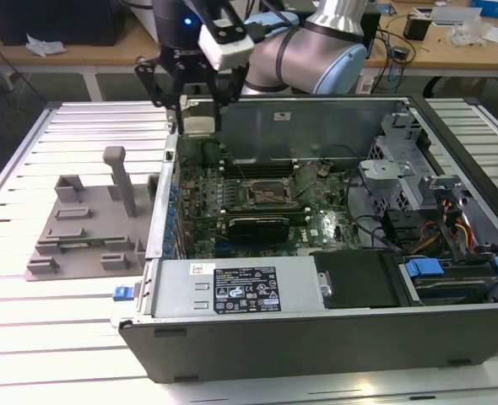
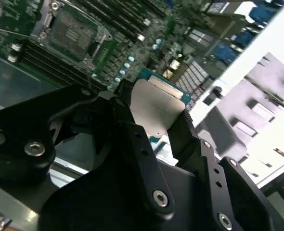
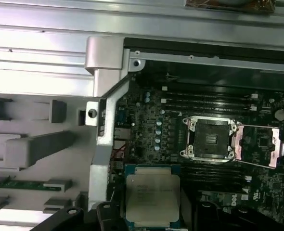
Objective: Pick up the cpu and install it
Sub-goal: 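Pick up the cpu and move it towards the insertion slot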
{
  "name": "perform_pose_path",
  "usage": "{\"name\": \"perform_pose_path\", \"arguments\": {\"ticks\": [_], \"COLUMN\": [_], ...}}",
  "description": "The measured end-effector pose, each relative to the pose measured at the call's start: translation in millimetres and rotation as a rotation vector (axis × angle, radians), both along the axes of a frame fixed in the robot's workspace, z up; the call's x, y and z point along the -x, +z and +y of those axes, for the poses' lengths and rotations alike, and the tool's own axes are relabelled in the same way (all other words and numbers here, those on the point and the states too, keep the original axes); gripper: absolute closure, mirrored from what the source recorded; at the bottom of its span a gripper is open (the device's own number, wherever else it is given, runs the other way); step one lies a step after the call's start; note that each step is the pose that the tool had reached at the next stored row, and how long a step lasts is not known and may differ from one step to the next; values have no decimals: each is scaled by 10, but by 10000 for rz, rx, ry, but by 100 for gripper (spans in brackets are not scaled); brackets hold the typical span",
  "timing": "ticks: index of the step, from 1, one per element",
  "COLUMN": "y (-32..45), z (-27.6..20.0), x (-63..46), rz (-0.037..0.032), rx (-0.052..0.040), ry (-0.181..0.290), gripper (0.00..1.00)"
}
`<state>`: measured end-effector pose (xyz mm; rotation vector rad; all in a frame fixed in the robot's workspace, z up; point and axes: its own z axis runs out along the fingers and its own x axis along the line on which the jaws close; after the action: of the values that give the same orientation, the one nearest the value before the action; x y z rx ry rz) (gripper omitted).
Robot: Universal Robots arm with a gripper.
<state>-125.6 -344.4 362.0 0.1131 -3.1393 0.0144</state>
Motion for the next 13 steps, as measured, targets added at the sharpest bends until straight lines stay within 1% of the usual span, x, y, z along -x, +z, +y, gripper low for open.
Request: {"name": "perform_pose_path", "arguments": {"ticks": [1, 3, 6, 13], "y": [-36, -90, -179, -319], "z": [30, 74, 115, 126], "x": [-91, -227, -426, -596], "rz": [6, 17, 29, 36], "rx": [0, 2, 0, 1], "ry": [1, -1, 2, 1], "gripper": [45, 45, 45, 45]}}
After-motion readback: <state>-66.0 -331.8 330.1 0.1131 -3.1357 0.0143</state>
